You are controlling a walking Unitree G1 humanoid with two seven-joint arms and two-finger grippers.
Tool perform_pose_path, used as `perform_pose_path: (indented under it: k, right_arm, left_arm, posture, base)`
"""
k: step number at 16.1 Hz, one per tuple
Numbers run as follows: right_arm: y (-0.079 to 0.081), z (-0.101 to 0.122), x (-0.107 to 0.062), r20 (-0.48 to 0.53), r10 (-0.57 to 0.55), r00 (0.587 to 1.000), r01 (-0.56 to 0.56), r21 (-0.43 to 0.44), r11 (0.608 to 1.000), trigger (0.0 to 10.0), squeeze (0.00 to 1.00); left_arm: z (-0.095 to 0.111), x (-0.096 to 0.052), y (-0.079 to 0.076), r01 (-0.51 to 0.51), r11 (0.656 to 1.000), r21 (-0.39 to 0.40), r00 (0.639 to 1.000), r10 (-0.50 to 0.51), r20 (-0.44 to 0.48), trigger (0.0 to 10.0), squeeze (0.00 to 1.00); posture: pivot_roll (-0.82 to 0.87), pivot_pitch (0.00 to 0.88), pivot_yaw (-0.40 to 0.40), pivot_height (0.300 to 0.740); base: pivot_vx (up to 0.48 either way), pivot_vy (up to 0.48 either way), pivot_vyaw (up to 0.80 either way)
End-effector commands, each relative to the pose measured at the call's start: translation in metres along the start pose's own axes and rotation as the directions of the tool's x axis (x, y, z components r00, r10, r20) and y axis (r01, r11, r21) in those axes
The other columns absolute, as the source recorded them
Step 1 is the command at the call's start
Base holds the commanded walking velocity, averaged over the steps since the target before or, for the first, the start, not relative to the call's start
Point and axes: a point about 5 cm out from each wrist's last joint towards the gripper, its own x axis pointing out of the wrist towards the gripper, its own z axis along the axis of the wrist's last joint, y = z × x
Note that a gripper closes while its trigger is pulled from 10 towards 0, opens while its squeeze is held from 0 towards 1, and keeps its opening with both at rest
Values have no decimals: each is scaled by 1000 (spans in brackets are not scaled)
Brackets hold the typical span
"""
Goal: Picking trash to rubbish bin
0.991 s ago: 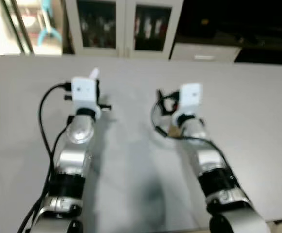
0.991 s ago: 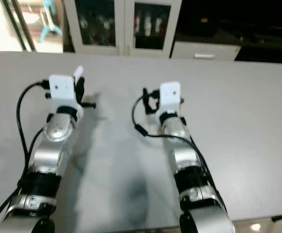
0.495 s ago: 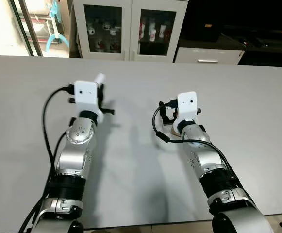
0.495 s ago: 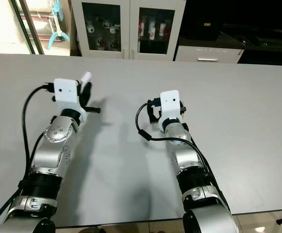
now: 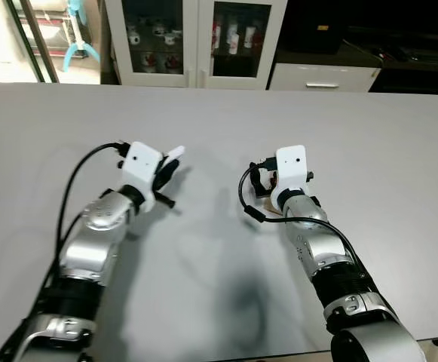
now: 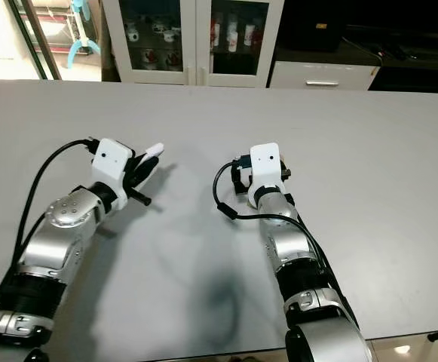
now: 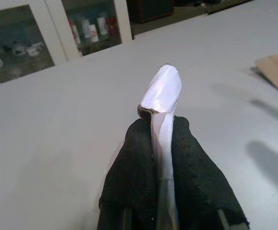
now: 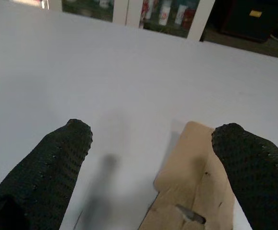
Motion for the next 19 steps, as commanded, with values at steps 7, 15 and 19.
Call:
perform_pose_path:
  k: [7, 15, 19]
  right_arm:
    - [-11, 7, 11, -36, -29, 999, 27, -41, 999, 10000, 1000]
    - [-24, 15, 21, -66, -139, 988, 135, -52, 989, 10000, 0]
    - [-29, 20, 26, -83, -152, 985, 149, -38, 988, 10000, 0]
  left_arm:
    - [-3, -14, -18, 86, 996, 13, 996, -86, -29, 10000, 0]
    - [-9, -37, -47, 143, 989, -29, 987, -144, -75, 10000, 0]
    - [7, -51, -47, 182, 983, -24, 981, -183, -59, 10000, 0]
  posture:
    - [45, 134, -86, 740]
    - [72, 216, -76, 740]
    - [96, 250, -66, 740]
  base:
    - [0, 0, 0]
    - [0, 0, 0]
    - [0, 0, 0]
